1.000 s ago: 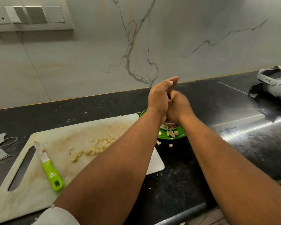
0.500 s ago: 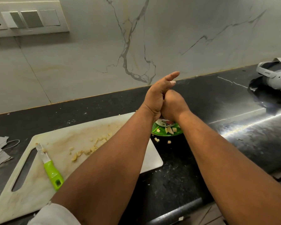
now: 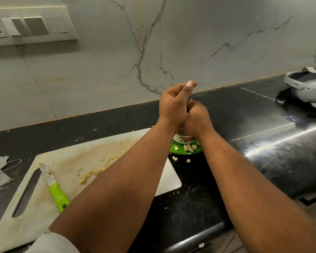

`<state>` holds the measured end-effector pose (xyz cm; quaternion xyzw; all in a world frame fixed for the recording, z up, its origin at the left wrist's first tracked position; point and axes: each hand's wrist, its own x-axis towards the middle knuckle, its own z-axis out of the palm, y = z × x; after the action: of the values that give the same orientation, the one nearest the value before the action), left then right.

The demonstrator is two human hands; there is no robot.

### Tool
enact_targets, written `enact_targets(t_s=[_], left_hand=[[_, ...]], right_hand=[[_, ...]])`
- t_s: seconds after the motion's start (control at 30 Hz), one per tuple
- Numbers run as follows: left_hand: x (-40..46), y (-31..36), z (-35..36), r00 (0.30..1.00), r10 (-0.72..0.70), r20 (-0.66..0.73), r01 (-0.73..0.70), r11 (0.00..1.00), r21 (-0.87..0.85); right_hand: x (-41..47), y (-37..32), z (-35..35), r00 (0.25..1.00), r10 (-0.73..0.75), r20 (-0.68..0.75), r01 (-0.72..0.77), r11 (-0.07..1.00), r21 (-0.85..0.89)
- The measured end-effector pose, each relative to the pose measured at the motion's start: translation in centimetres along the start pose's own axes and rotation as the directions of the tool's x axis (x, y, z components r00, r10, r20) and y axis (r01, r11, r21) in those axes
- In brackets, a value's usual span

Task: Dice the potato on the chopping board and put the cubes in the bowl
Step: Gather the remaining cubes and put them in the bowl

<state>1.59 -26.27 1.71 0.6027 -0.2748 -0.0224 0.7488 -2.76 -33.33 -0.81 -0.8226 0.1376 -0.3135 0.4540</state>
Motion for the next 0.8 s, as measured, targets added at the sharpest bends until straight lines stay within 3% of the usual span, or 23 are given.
enact_targets(t_s=[0.1,0.27,0.47,0.67,0.8], left_hand=[[0.2,-0.3,-0.3,0.998,-0.057,-0.036,0.060,0.996,0.065],[0.3,-1.5,-0.4,0.966,-0.258,0.006,0.258,0.965,-0.049],[0.1,-1.8,-0.5,0.968,-0.218,0.121,0.197,0.967,0.162],[0.1,-1.9,-0.5,0.976,-0.187,0.113,0.168,0.972,0.162],[0.1,-2.0,-0.7,0.981,-0.192,0.030,0.189,0.979,0.073]], right_hand=[[0.1,-0.5,0.2,1.000,0.002,0.021,0.001,0.988,-0.154],[0.2,-0.8,0.4,0.995,0.042,0.089,-0.008,0.937,-0.350],[0.2,-1.4,0.4,0.970,-0.012,0.243,0.156,0.796,-0.585],[-0.2,-1.6,0.4,0.972,-0.025,0.234,0.159,0.803,-0.574],[0.0,-1.0,0.4,0.982,0.008,0.190,0.072,0.908,-0.412]])
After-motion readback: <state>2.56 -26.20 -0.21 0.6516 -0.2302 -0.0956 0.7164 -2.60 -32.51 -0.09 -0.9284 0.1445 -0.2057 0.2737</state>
